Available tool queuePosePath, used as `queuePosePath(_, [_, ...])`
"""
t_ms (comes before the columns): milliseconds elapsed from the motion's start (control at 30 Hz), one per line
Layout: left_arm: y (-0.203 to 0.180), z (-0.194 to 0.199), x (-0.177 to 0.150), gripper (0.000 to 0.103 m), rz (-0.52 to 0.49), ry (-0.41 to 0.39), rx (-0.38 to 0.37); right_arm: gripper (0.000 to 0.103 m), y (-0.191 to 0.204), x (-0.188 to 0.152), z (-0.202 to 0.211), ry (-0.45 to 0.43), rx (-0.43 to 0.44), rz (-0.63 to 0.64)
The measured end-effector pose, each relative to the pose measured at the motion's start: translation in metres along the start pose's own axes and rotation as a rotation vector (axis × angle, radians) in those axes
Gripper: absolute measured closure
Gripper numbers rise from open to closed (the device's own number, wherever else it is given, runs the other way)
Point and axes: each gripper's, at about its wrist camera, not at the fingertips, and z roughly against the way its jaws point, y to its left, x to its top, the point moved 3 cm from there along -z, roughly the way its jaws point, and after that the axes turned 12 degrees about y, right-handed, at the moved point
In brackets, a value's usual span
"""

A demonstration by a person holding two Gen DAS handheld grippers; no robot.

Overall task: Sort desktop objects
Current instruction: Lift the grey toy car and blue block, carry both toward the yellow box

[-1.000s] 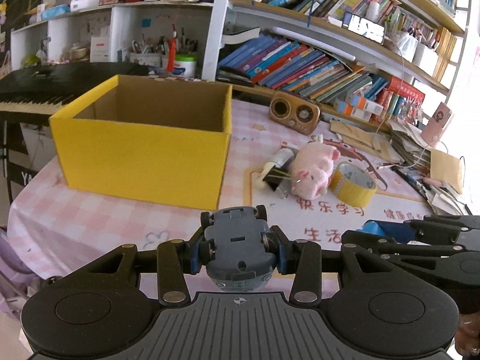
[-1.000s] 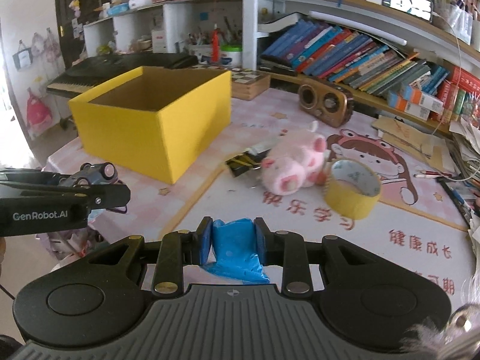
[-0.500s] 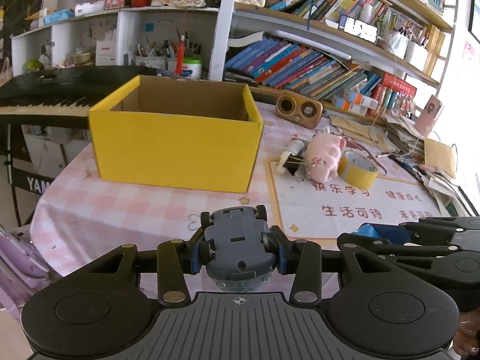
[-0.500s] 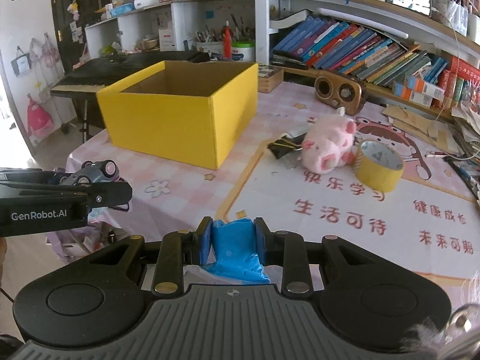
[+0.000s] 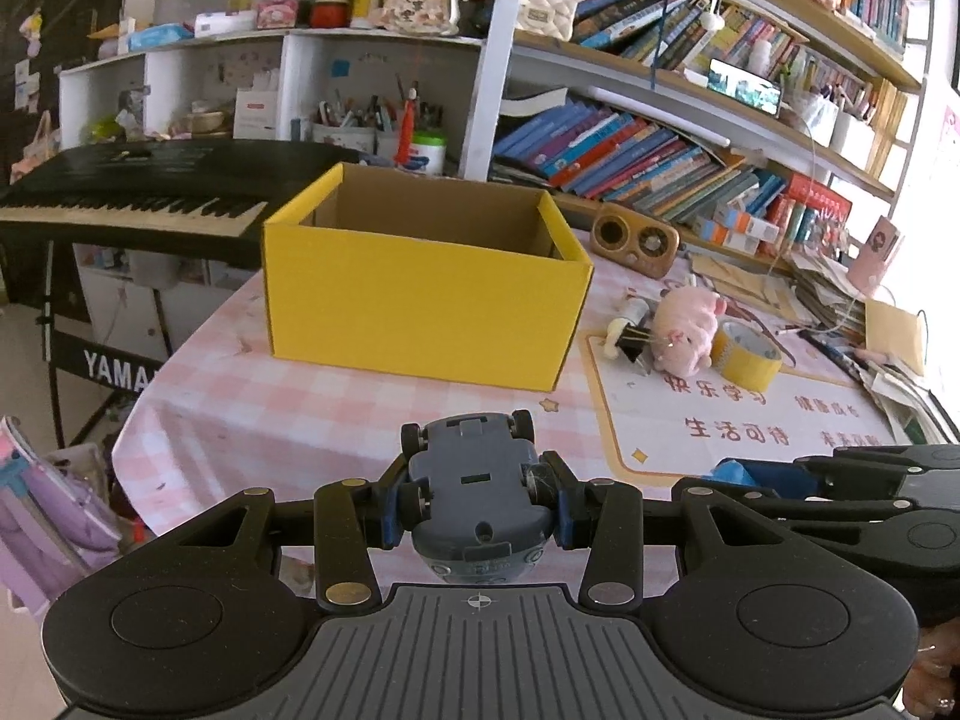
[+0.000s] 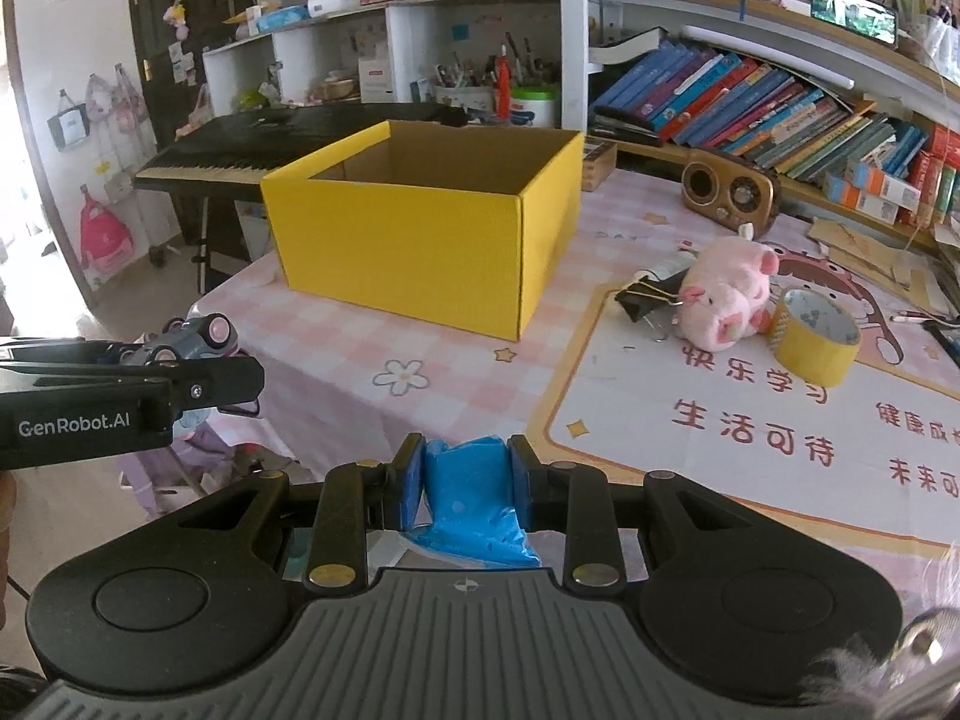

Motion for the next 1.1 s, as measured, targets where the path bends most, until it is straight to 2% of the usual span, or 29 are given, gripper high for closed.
queuePosePath(633, [0.02, -0.001, 0.005, 0.061, 0.035, -0.008, 0.013, 0.076, 0.022, 0.015, -0.013, 0.009, 0.018, 0.051])
queuePosePath(1100, [0.023, -0.016, 0.011, 0.061, 0.06, 0.038, 0.008, 0.076, 0.017, 0.025, -0.028, 0.1, 0.058, 0.035])
